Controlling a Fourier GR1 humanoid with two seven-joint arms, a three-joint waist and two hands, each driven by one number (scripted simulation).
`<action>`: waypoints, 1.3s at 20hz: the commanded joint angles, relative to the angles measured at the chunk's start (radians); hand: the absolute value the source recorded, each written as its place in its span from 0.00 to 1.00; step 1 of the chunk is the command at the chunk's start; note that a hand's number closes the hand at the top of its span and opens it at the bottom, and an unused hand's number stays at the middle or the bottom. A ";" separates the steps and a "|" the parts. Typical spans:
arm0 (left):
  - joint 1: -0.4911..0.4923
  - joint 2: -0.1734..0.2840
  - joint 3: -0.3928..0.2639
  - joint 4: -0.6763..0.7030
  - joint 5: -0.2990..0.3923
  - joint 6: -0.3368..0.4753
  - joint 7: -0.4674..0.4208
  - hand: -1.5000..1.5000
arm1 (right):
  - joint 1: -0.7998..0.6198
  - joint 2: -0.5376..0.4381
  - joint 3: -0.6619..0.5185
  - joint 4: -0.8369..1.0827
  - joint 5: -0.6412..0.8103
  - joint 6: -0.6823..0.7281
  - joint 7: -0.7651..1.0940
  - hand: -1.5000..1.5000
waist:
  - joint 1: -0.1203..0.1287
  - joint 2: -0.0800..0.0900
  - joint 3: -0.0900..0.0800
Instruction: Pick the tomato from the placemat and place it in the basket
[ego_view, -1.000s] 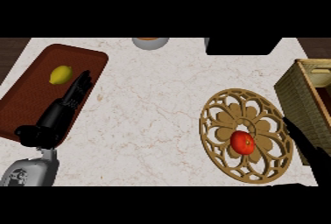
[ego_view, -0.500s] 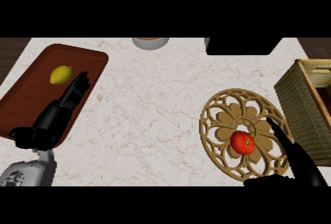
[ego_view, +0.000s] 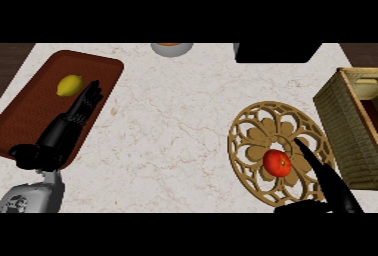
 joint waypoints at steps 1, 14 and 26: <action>-0.029 0.001 0.004 0.010 0.000 -0.019 0.021 0.50 | -0.060 0.032 0.039 0.110 0.034 -0.029 -0.033 0.00 | 0.001 0.001 0.000; -0.050 -0.018 0.020 0.103 -0.029 -0.011 -0.059 0.50 | -0.046 0.001 0.162 0.082 0.208 -0.077 -0.095 1.00 | -0.002 0.001 0.000; 0.042 -0.024 0.029 -0.003 -0.024 0.009 -0.013 0.50 | 0.392 -0.486 0.246 -0.453 0.390 -0.035 -0.485 1.00 | -0.049 -0.013 -0.001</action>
